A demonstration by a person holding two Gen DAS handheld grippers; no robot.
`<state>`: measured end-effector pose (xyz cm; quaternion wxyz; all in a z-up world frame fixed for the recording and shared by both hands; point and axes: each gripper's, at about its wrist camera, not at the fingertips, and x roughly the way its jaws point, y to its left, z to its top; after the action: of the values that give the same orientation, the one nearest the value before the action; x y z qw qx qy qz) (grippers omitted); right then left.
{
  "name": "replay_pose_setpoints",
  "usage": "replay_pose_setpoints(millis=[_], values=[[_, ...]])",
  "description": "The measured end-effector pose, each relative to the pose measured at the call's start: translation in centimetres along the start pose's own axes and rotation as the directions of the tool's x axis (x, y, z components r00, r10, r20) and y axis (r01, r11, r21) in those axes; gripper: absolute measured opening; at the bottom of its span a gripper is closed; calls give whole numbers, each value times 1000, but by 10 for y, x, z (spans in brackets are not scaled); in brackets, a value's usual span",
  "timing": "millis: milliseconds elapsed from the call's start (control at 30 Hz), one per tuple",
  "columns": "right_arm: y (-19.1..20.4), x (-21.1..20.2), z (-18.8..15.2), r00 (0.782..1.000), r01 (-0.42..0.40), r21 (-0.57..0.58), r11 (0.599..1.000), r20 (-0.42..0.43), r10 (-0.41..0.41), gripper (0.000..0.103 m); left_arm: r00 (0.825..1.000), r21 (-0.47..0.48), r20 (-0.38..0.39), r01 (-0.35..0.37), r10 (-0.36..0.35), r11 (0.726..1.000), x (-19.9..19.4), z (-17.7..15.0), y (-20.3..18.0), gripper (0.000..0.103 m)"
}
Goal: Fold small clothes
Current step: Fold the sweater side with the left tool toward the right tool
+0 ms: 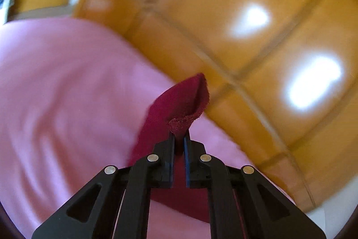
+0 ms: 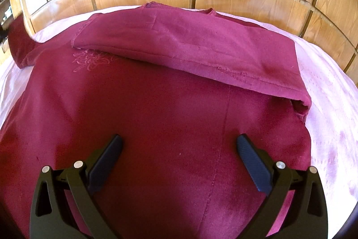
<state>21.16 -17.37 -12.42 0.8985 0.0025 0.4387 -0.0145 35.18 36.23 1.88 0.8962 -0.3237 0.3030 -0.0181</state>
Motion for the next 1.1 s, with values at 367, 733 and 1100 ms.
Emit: replay_pose_setpoints(millis=[367,733,1100], values=[[-13,-10,10,994,-111,92,990,-15,112,100,935,223,-319,234,-156,946,49,-162,-163,6],[-2,17,82,806,-556,389,735,33,592,85,899,315,-428,249,-98,916,65,-226,-186,6],[56,54,116,841,-468,371,802,-91,533,5,889,353,-437,313,-140,882,40,-232,-176,43]])
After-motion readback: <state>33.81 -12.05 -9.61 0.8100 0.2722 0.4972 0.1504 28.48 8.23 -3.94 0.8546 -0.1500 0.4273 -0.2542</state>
